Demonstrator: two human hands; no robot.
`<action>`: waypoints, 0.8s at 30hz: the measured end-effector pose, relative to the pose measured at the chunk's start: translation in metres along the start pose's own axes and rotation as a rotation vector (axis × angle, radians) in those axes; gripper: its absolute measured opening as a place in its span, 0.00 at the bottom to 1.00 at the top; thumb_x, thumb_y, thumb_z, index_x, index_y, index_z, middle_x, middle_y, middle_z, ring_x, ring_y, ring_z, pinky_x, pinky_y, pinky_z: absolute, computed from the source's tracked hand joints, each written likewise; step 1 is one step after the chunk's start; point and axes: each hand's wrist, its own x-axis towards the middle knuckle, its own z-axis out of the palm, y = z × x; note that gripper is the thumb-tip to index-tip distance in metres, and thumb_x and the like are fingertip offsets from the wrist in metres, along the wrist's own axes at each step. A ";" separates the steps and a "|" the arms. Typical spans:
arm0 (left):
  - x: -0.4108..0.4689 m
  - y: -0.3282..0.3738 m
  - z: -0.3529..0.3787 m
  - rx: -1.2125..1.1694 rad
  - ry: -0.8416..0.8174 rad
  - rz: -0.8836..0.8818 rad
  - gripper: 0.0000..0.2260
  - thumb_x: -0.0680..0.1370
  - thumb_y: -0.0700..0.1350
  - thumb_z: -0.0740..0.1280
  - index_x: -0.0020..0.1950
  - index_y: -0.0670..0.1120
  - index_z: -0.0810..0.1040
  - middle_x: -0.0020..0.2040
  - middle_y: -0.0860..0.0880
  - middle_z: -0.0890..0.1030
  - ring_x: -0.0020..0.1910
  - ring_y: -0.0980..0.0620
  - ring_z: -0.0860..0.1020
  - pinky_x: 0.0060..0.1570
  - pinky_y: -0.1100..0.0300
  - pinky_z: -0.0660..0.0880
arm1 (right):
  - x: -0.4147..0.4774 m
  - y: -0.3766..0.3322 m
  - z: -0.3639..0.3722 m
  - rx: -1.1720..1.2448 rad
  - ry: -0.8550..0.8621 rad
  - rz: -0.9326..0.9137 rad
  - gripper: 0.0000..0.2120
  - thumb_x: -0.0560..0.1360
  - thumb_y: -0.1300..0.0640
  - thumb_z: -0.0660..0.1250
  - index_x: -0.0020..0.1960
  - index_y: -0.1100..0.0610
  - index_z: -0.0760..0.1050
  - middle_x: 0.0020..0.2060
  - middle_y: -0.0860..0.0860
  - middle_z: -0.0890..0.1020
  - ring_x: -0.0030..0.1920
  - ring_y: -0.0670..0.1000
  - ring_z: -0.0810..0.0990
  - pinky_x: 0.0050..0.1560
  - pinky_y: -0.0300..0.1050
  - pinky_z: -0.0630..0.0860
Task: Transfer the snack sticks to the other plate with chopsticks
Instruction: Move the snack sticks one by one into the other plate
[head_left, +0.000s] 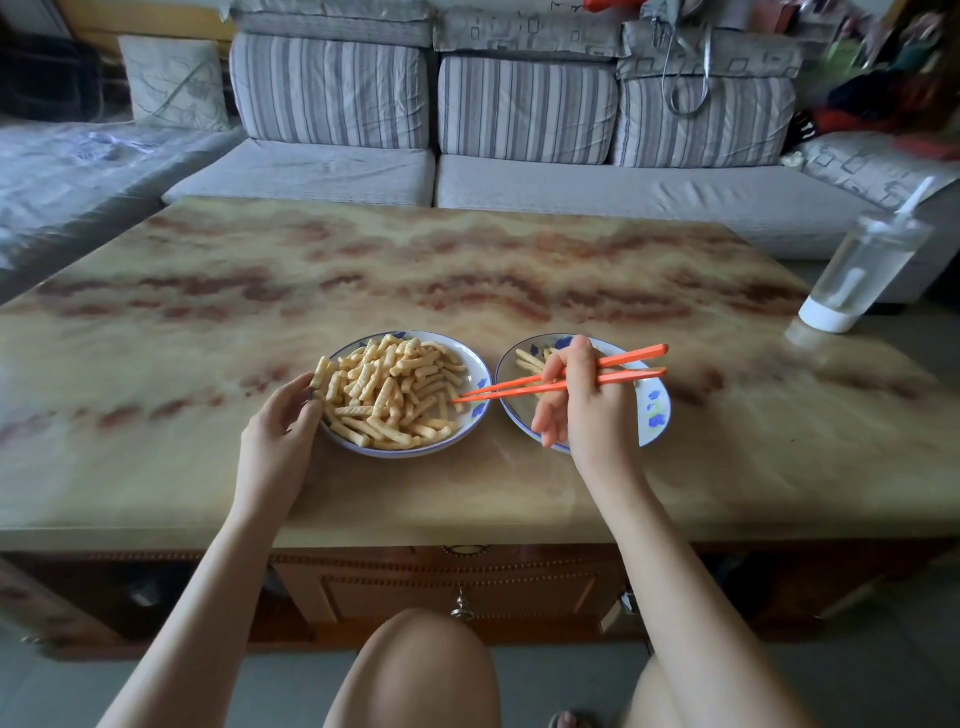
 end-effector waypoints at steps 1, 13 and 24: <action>0.000 0.000 0.000 0.001 -0.001 0.001 0.16 0.78 0.40 0.62 0.65 0.48 0.76 0.56 0.54 0.79 0.55 0.60 0.74 0.45 0.79 0.65 | 0.000 0.000 0.001 0.002 0.012 -0.005 0.23 0.83 0.51 0.51 0.35 0.59 0.71 0.18 0.55 0.73 0.16 0.51 0.68 0.20 0.40 0.63; 0.000 -0.001 0.000 -0.009 -0.005 0.001 0.16 0.78 0.40 0.62 0.65 0.49 0.76 0.58 0.52 0.79 0.57 0.58 0.74 0.52 0.67 0.67 | -0.003 -0.004 -0.003 0.041 0.114 -0.074 0.22 0.84 0.53 0.52 0.35 0.61 0.70 0.19 0.58 0.72 0.17 0.52 0.70 0.19 0.38 0.65; 0.001 -0.002 0.000 0.000 -0.005 -0.001 0.16 0.79 0.41 0.62 0.66 0.48 0.76 0.60 0.50 0.79 0.57 0.58 0.74 0.52 0.66 0.67 | 0.019 -0.002 -0.042 0.046 0.374 -0.204 0.19 0.83 0.53 0.52 0.35 0.57 0.68 0.23 0.59 0.70 0.19 0.53 0.70 0.19 0.39 0.63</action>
